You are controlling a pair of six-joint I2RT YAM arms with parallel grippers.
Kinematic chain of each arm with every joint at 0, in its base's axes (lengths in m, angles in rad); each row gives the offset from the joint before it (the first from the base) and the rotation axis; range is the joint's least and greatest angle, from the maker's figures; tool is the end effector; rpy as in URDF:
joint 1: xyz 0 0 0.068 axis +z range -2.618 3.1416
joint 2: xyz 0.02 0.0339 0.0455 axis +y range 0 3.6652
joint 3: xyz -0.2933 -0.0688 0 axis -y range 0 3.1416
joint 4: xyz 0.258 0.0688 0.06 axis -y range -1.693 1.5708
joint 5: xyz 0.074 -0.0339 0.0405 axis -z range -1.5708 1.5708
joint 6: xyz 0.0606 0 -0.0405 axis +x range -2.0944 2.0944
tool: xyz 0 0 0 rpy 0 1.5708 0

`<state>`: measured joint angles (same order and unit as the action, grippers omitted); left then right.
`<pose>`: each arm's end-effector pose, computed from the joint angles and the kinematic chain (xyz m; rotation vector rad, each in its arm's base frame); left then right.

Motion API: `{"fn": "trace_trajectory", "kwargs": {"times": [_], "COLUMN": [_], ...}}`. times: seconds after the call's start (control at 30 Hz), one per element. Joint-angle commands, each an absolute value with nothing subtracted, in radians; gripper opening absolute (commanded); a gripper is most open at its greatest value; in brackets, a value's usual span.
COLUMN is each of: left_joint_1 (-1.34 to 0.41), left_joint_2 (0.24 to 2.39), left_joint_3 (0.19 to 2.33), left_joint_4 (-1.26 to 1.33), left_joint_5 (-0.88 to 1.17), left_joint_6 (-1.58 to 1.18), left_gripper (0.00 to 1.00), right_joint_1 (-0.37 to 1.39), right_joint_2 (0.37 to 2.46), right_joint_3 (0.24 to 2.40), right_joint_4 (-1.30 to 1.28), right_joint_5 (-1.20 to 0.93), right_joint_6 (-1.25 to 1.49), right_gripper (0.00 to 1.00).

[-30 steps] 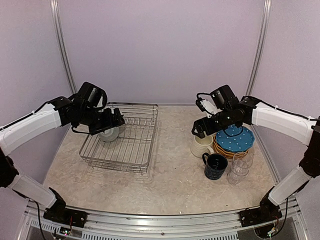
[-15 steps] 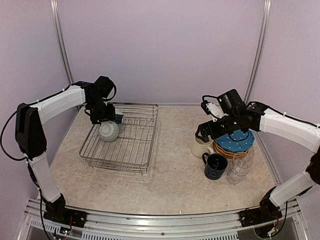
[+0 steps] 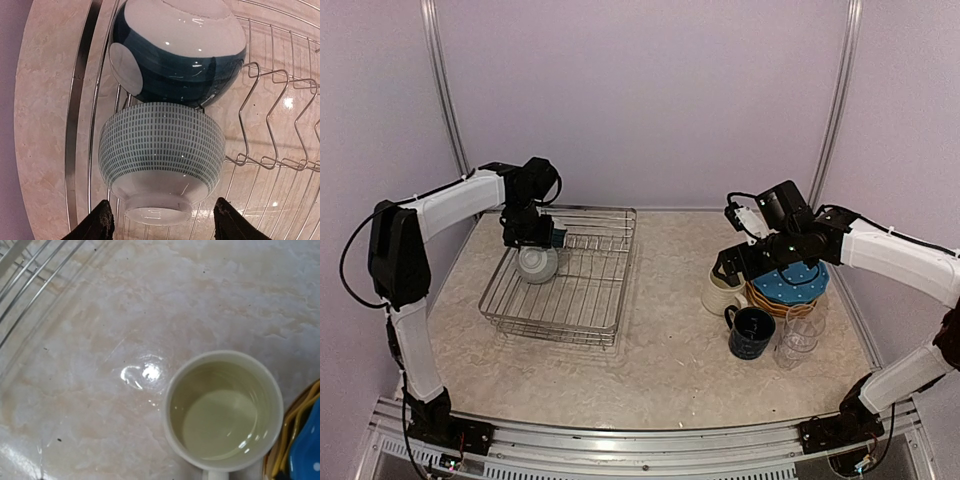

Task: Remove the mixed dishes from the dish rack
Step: Grab the bowl from the dish rack.

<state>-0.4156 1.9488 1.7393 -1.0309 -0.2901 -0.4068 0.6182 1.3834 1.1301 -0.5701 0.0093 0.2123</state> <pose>0.4058 -0.1601 0.2662 -0.0543 2.7196 0.1829 0.2624 0.1860 0.2964 -0.4851 2.3792 0.3738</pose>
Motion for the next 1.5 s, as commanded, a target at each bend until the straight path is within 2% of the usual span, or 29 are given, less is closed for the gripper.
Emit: {"fn": "trace_trajectory", "kwargs": {"times": [0.0,0.2,0.47,0.7,0.83,0.93,1.17,1.47], "left_joint_1": [-0.403,-0.399,-0.413,-0.42,-0.416,-0.414,-0.41,-0.41], "left_joint_2": [1.977,1.998,1.983,1.961,1.963,1.972,1.972,1.97], "left_joint_3": [1.781,1.777,1.737,1.684,1.679,1.68,1.682,1.678], "left_joint_4": [-1.049,-1.044,-1.047,-1.029,-1.022,-1.016,-1.003,-1.011], "left_joint_5": [-0.273,-0.267,-0.256,-0.256,-0.263,-0.279,-0.269,-0.277], "left_joint_6": [-0.362,-0.378,-0.394,-0.406,-0.407,-0.408,-0.41,-0.41], "left_gripper": [0.67,0.63,0.64,0.7,0.71,0.66,0.64,0.5], "right_joint_1": [0.612,0.612,0.612,0.612,0.612,0.612,0.611,0.611], "right_joint_2": [1.377,1.364,1.348,1.344,1.336,1.313,1.296,1.31], "right_joint_3": [1.136,1.108,1.097,1.089,1.086,1.062,1.045,1.05], "right_joint_4": [-0.576,-0.548,-0.542,-0.519,-0.528,-0.512,-0.516,-0.511], "right_joint_5": [0.01,-0.013,-0.019,-0.048,-0.046,-0.052,-0.05,-0.058], "right_joint_6": [0.244,0.264,0.274,0.291,0.302,0.316,0.323,0.33], "right_gripper": [0.96,0.96,0.96,0.96,0.96,0.96,0.96,0.96]}}
